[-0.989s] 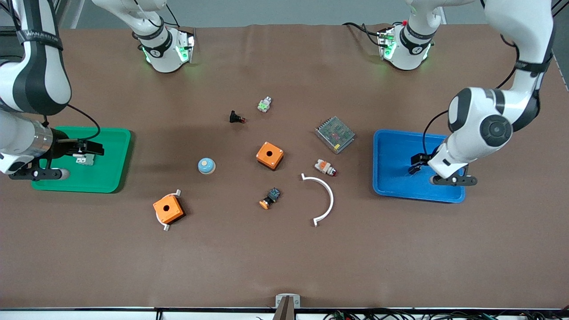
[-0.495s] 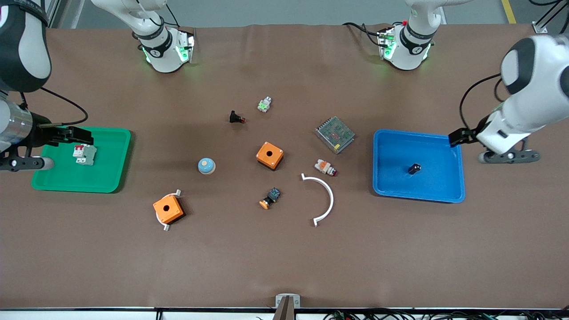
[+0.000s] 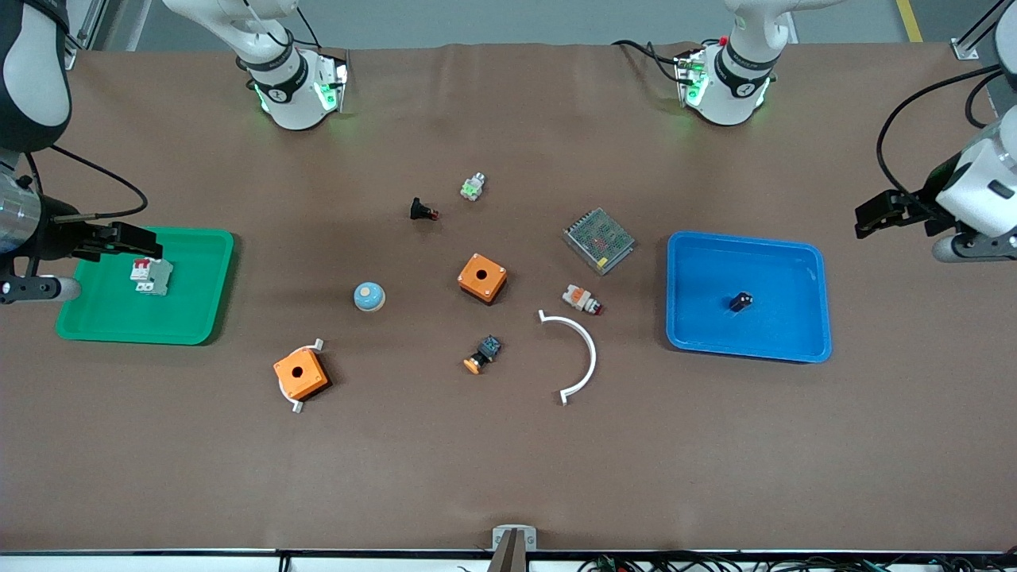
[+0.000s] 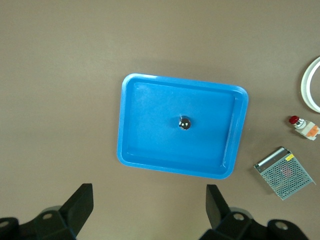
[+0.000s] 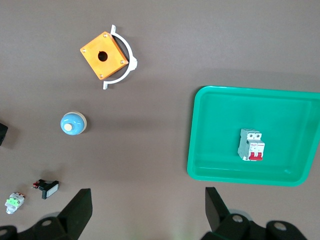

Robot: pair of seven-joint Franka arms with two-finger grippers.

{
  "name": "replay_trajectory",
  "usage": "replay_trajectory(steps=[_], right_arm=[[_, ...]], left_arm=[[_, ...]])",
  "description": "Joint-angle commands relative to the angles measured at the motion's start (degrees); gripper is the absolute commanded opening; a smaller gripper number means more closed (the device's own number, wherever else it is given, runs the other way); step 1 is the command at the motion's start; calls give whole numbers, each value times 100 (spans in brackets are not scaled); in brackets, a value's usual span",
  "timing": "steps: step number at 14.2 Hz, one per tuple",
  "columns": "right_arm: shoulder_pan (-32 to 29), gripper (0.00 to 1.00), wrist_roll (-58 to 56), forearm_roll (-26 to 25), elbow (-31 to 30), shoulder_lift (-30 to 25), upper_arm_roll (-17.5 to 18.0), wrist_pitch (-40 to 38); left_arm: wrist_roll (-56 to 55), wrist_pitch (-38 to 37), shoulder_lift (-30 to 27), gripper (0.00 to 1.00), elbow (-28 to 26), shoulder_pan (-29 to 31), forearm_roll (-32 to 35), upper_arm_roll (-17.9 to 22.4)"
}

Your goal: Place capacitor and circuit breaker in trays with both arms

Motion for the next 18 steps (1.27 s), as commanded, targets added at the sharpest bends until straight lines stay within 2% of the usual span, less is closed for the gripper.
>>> replay_trajectory(steps=[1, 3, 12, 18], right_arm=[[65, 100, 16, 107, 389, 62, -21, -115], [82, 100, 24, 107, 601, 71, -21, -115], [240, 100, 33, 63, 548, -34, -21, -414], [179, 100, 33, 80, 373, -411, -56, -484]], left_arm=[[10, -226, 109, 99, 451, 7, -77, -35], [-7, -226, 109, 99, 531, -2, -77, -61], [-25, -209, 144, 99, 785, 15, -261, -43], [-95, -200, 214, 99, 803, -2, -271, -35]])
